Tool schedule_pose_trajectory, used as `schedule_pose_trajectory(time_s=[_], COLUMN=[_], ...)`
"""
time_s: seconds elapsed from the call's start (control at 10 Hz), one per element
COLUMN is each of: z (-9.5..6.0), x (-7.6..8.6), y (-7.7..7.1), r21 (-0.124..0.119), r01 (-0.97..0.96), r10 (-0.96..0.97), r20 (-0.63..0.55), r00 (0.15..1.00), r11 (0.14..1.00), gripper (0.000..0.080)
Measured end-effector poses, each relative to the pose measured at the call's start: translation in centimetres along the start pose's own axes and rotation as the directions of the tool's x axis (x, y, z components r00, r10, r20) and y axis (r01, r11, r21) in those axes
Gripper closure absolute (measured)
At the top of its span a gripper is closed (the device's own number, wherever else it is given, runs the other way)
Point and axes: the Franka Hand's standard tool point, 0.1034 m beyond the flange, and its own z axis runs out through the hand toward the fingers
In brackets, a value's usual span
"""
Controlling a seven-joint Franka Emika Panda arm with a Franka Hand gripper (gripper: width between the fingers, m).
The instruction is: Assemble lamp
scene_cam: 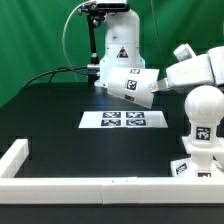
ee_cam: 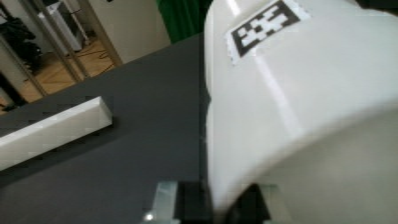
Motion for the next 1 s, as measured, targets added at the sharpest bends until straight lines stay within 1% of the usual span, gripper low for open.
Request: schedule_pose_trajectory(time_s=[0.1, 0.2, 0.3, 0.4, 0.5, 0.6, 0.7, 1.0], z=[-0.1, -0.2, -0.4, -0.5, -0.8, -1.3, -1.6, -1.3], x=[0.2, 0.6, 1.0, 1.5, 2.2, 3.3, 3.9, 3.9], y=[0.2, 0.5, 1.1, 1.3, 1.0, 0.4, 0.1, 0.0], r21=[-0.071, -0.120, -0.155, -0.180, -0.198, -0.235, -0.285, -0.282], r01=[0.012, 0.135, 0.169, 0.184, 0.175, 0.171, 0.182, 0.185], r10=[-0.012, -0.134, -0.168, -0.184, -0.178, -0.183, -0.204, -0.206], r20=[-0.001, 0.018, 0.023, 0.018, 0.001, -0.031, -0.051, -0.046], r00=[1.000, 0.991, 0.986, 0.983, 0.984, 0.983, 0.978, 0.977], r11=[0.997, 0.984, 0.973, 0.966, 0.964, 0.957, 0.941, 0.941], gripper=[0.0764, 0.0764, 0.0764, 0.0764, 0.0764, 0.0764, 0.0764, 0.0764])
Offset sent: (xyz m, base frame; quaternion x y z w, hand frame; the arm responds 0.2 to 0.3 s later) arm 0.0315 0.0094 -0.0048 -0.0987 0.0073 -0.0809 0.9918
